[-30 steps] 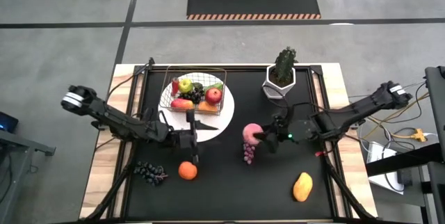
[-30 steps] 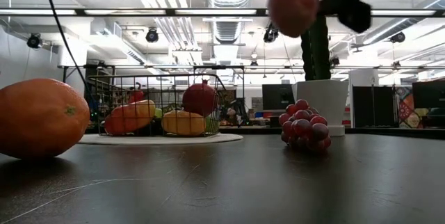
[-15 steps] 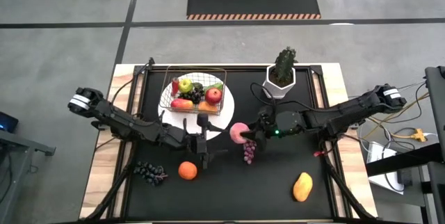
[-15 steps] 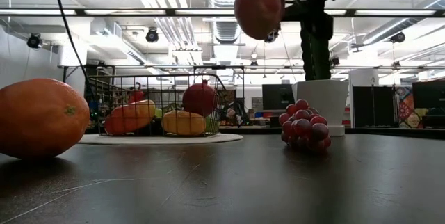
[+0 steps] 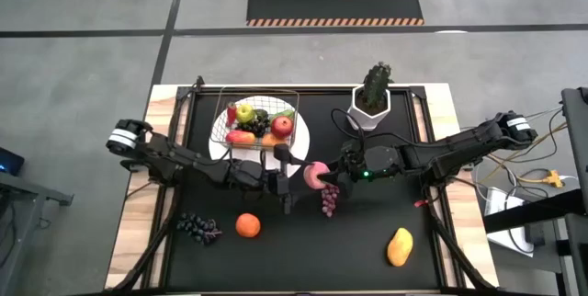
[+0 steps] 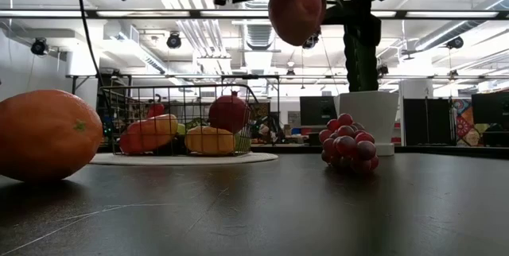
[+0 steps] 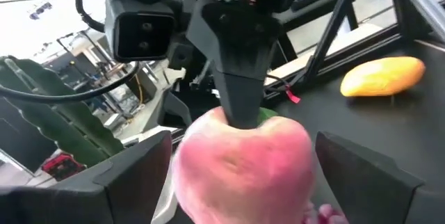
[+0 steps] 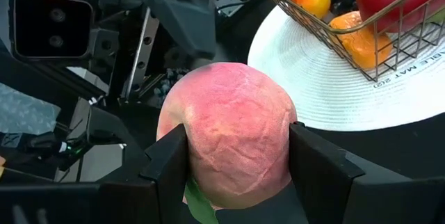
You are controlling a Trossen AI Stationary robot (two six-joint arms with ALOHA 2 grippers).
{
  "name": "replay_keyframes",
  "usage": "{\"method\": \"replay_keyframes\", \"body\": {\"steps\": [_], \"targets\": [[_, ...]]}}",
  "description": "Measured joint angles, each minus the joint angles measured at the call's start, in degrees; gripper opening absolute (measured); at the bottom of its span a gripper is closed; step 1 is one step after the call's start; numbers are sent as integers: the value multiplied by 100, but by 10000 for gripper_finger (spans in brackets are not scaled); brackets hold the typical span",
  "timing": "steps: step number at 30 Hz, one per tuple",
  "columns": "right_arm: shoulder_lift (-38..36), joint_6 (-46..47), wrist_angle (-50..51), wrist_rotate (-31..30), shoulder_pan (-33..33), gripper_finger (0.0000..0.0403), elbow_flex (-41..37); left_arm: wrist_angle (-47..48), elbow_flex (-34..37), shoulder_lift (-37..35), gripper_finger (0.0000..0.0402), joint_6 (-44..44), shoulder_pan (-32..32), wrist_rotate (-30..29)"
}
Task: Build produce basket
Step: Put the peach in the gold wire basket
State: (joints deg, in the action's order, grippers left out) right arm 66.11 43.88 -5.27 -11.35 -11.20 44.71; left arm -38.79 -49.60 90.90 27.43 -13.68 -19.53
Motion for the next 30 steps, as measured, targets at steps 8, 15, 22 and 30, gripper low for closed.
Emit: {"method": "replay_keyframes", "body": {"steps": [8,15,22,30], "targets": [[0,-9,39,36,0,201,-2,-89,12,157,331,3,100,321],[-1,-68,28,48,-2,203,-2,-87,15,157,285,-1,100,342],[-1,-61,-14,42,0,265,0,-39,24,157,276,-13,97,362],[-46,-46,24,107,13,345,0,30,28,155,275,-64,89,337]]}}
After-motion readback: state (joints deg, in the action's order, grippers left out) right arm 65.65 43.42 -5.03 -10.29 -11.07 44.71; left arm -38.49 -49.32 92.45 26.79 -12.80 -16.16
